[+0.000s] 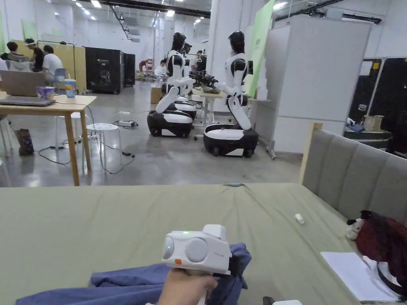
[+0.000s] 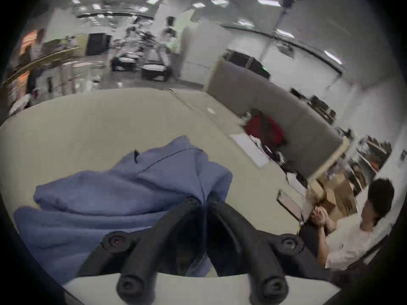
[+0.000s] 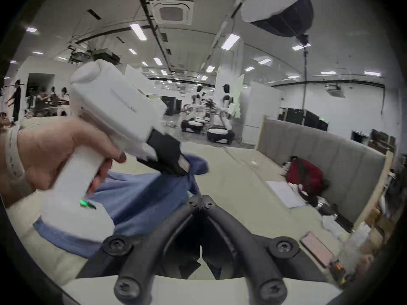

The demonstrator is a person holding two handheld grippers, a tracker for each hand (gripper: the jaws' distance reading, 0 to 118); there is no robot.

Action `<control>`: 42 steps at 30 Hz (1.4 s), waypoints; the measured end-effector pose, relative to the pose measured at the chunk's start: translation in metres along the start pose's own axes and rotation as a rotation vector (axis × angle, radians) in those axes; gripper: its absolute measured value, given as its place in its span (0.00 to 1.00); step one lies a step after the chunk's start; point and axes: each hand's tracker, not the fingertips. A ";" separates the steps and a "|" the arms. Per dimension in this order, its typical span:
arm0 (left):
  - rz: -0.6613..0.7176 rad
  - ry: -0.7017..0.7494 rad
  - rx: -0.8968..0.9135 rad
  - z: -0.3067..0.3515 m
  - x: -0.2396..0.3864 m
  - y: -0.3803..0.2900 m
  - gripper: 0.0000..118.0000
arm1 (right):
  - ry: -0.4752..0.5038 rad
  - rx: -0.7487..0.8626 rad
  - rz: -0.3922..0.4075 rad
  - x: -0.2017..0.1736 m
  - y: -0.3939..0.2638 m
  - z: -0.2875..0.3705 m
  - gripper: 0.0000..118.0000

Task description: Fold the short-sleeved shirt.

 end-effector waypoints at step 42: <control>0.111 0.766 0.366 0.336 -0.084 -0.260 0.00 | 0.268 0.052 0.036 -0.091 0.023 0.040 0.00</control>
